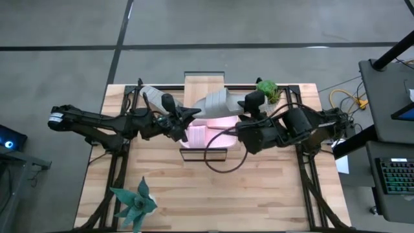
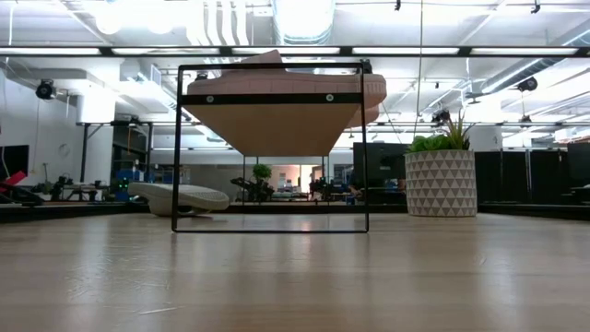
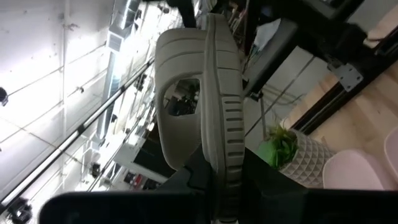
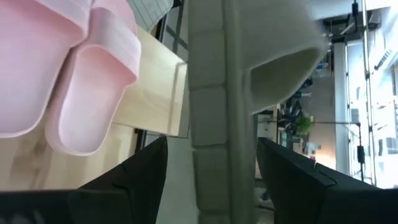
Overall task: Pick and place slides into the shelf
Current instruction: Put the bottom gray slipper on the shelf
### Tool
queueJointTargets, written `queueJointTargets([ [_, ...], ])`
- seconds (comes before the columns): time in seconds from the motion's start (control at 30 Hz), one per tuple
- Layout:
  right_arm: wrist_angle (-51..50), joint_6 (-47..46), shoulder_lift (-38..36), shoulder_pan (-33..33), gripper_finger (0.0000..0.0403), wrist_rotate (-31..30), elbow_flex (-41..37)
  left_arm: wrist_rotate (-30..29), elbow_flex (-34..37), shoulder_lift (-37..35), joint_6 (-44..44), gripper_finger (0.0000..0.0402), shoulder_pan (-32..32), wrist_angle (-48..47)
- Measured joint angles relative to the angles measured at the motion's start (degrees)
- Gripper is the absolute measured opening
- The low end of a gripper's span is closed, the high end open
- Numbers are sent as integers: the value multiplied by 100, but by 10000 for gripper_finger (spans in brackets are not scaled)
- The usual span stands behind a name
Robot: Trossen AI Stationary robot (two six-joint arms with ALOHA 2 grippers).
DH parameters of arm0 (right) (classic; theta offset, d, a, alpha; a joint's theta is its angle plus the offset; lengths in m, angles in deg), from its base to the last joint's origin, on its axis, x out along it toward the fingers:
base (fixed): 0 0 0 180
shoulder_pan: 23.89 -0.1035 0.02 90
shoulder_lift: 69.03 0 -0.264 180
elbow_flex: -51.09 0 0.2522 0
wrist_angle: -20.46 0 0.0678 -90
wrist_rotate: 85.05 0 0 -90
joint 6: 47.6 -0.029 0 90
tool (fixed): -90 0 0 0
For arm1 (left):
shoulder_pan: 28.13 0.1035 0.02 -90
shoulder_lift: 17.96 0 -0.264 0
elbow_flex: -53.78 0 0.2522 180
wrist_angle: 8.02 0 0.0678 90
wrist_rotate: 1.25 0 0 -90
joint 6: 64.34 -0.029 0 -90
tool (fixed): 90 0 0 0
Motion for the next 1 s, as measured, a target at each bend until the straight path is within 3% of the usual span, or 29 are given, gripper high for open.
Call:
queueJointTargets([
  [0.17, 33, -253, 0, 56, 228, -4, -15, 237, -8, 3, 9, 13, -2, -14],
  [0.27, 38, -257, 0, 48, 201, -21, -15, 272, -5, 4, 7, 12, -2, -10],
  [0.5, 24, -140, 2, 50, 49, 1, -21, 302, -3, 4, 56, 31, -4, -17],
  [0.83, -171, -212, -170, 48, 45, 233, -45, 332, 155, -489, 215, 126, -120, -465],
  [1.0, 89, -222, -482, 48, 45, 701, -414, 970, 286, -1068, 568, 145, -233, -825],
])
